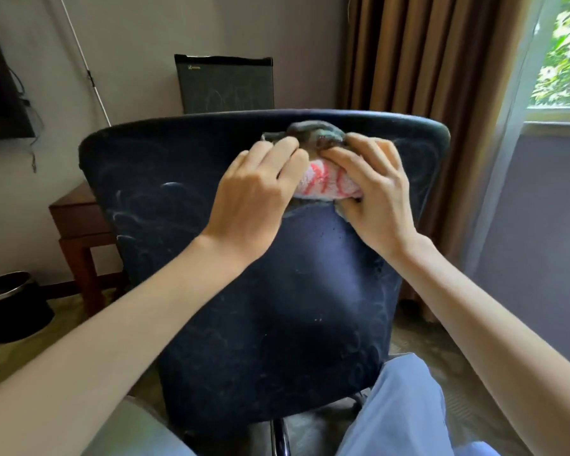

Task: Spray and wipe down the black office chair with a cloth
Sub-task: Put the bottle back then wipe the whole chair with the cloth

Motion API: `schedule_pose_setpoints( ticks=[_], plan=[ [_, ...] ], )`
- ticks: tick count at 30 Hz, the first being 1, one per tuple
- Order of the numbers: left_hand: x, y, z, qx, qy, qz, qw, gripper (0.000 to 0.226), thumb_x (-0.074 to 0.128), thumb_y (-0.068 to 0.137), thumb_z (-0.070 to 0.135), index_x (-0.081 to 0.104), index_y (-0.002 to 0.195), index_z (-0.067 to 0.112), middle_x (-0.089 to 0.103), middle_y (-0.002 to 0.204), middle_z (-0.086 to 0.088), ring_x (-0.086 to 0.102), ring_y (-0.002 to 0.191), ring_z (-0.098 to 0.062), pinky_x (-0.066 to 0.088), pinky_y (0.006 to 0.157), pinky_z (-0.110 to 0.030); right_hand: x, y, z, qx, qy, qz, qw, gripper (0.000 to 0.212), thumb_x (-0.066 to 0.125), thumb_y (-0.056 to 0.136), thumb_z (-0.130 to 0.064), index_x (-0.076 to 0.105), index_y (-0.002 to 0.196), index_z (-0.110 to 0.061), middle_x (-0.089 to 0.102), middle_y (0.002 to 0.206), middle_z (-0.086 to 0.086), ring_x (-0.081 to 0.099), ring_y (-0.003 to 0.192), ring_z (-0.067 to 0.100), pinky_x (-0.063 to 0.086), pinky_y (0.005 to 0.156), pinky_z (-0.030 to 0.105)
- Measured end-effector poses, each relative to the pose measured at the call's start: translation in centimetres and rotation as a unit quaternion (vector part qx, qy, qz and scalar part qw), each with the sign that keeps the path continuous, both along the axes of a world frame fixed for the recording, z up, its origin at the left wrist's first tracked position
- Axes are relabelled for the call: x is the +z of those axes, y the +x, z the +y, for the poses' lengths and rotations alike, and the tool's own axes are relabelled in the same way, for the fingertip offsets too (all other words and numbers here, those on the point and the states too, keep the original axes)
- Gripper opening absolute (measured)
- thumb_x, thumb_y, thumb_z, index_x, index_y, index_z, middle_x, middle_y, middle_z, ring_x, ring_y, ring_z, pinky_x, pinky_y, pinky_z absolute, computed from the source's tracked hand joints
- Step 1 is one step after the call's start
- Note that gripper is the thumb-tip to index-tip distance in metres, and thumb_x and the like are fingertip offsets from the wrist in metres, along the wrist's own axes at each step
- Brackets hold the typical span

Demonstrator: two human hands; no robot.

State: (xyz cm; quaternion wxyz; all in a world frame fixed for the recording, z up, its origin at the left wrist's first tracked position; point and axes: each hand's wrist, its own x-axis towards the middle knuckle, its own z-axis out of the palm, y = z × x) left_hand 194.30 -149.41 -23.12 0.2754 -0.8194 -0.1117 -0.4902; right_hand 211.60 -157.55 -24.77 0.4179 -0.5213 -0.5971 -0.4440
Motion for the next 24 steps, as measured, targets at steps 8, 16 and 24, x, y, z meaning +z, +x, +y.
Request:
schedule_pose_setpoints(
  ticks=[8, 16, 24],
  plan=[
    [-13.5, -0.3, 3.1, -0.022, -0.028, 0.009, 0.999, 0.025, 0.054, 0.084, -0.001, 0.069, 0.103, 0.006, 0.068, 0.103, -0.008, 0.064, 0.086, -0.026, 0.055, 0.074, -0.038, -13.6, 0.6, 2.7, 0.027, -0.093, 0.011, 0.995, 0.043, 0.059, 0.075, 0.006, 0.066, 0.117, -0.005, 0.058, 0.122, 0.016, 0.052, 0.108, 0.039, 0.041, 0.096, 0.048],
    [-22.5, -0.6, 3.6, -0.03, -0.072, 0.075, 0.994, 0.026, 0.052, 0.084, 0.001, 0.056, 0.109, 0.01, 0.067, 0.099, -0.005, 0.063, 0.091, -0.023, 0.056, 0.071, -0.033, -23.6, -0.3, 2.3, 0.025, -0.176, 0.045, 0.983, 0.042, 0.053, 0.082, -0.002, 0.056, 0.121, -0.016, 0.047, 0.128, 0.003, 0.046, 0.114, 0.028, 0.042, 0.094, 0.041],
    [-14.9, -3.0, 3.9, -0.014, -0.055, 0.065, 0.996, 0.019, 0.068, 0.076, -0.001, 0.068, 0.093, 0.008, 0.068, 0.096, -0.006, 0.064, 0.087, -0.023, 0.055, 0.068, -0.034, -15.4, -2.2, 3.0, 0.049, -0.138, 0.019, 0.989, 0.045, 0.056, 0.079, -0.003, 0.053, 0.121, -0.019, 0.048, 0.124, 0.013, 0.048, 0.107, 0.033, 0.05, 0.073, 0.049]
  ],
)
